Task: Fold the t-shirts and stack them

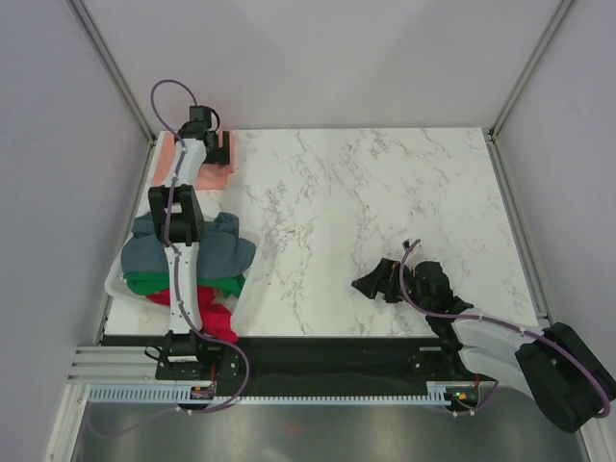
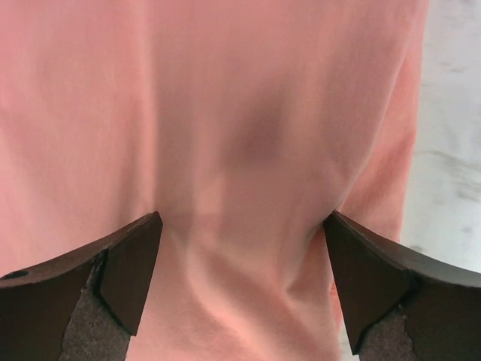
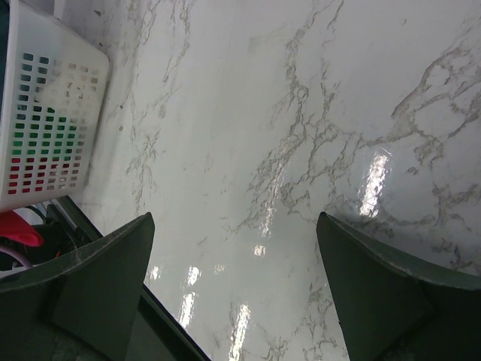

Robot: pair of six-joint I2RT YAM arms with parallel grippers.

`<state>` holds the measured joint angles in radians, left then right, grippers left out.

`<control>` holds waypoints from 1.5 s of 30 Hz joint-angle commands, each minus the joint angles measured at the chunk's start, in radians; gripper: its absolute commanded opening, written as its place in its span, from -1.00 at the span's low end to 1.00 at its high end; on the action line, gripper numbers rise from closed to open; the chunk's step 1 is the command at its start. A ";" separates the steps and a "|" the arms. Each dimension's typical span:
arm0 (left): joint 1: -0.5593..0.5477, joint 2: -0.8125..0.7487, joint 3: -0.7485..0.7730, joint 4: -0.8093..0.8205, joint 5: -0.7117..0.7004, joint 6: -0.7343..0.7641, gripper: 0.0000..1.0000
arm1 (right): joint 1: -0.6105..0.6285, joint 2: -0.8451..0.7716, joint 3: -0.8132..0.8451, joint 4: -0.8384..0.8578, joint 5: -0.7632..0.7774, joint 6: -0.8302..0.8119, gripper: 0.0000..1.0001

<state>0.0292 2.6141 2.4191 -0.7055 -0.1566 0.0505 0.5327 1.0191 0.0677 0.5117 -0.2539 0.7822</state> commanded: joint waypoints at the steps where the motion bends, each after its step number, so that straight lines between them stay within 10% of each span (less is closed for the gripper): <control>1: 0.121 -0.048 -0.023 -0.006 -0.126 0.045 0.94 | 0.003 0.029 -0.025 -0.009 -0.004 0.003 0.96; 18: 0.043 -0.316 0.081 0.055 -0.044 -0.078 0.99 | 0.003 0.055 -0.023 0.019 -0.016 0.005 0.96; 26: -0.188 -0.601 -0.040 0.054 -0.194 -0.078 0.99 | 0.004 0.053 -0.023 0.019 -0.008 0.003 0.96; 34: -0.250 -1.184 -0.684 0.017 -0.095 -0.302 0.99 | 0.070 0.009 0.023 -0.077 0.034 -0.035 0.96; 45: -0.249 -2.048 -1.469 -0.023 0.101 -0.452 0.99 | 0.467 0.356 0.758 -0.395 0.275 -0.087 0.96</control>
<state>-0.2184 0.6472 1.0389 -0.7174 -0.1303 -0.2916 0.9348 1.2564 0.6430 0.1932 -0.0589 0.7307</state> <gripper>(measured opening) 0.993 0.982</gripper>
